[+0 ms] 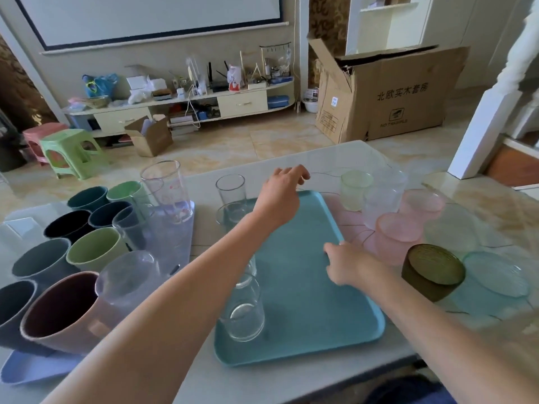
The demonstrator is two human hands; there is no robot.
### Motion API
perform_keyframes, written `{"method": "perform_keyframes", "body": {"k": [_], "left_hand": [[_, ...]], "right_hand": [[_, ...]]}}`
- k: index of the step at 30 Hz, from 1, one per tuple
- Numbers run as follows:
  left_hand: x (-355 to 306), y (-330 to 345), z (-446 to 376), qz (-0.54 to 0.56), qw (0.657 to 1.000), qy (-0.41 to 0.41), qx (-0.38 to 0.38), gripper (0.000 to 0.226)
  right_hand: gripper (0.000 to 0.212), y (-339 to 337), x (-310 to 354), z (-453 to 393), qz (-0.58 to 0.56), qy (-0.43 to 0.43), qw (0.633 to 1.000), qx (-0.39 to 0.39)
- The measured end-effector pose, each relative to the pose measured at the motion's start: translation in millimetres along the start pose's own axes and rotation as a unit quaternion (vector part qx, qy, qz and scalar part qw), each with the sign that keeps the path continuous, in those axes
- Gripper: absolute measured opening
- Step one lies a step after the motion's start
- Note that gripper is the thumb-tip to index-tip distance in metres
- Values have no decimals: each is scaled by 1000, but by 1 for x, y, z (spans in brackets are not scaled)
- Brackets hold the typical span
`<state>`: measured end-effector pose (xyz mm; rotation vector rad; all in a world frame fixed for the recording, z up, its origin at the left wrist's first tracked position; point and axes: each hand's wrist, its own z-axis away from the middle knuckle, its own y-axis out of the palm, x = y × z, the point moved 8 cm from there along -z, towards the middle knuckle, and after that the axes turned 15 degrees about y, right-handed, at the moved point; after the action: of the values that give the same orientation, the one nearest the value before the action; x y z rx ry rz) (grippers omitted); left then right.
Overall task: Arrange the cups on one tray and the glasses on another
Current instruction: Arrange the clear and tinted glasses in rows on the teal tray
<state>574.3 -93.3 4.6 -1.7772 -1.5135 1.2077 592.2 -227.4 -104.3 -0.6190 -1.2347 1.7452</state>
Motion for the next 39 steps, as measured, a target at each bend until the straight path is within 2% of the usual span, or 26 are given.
{"method": "perform_keyframes", "body": {"k": [2, 4, 9, 12, 16, 19, 21, 26, 31, 37, 39], "left_hand": [[-17, 34, -29, -67, 991, 67, 89, 60], [-29, 65, -52, -110, 978, 108, 143, 63], [-41, 119, -79, -145, 962, 143, 182, 52], [-34, 130, -89, -126, 969, 119, 174, 48], [-23, 129, -93, -102, 981, 88, 142, 21], [-16, 119, -90, -108, 981, 87, 133, 28], [-4, 101, -88, -122, 981, 77, 132, 31], [53, 31, -73, -136, 987, -12, 84, 17], [75, 3, -46, -179, 975, -55, 116, 16], [91, 18, -18, -174, 961, -76, 198, 17], [93, 21, -13, -165, 962, -77, 201, 18]], "right_hand": [[31, -1, 0, 3, -8, 1, 1000, -7], [33, 1, 0, 6, 13, 0, 1000, -2], [39, 6, -2, 3, 29, -1, 999, 22], [39, 6, -3, 3, 12, -21, 999, 26], [43, 9, -4, 5, 16, -32, 998, 44], [49, 8, -6, 6, 23, -33, 998, 54], [49, 7, -7, 8, 26, -36, 997, 57], [53, 9, -6, 17, 68, -35, 994, 72], [53, 11, -2, 24, 100, -46, 990, 92], [48, 10, 2, 15, 123, -46, 985, 112], [48, 9, 3, 16, 131, -52, 984, 106]]}}
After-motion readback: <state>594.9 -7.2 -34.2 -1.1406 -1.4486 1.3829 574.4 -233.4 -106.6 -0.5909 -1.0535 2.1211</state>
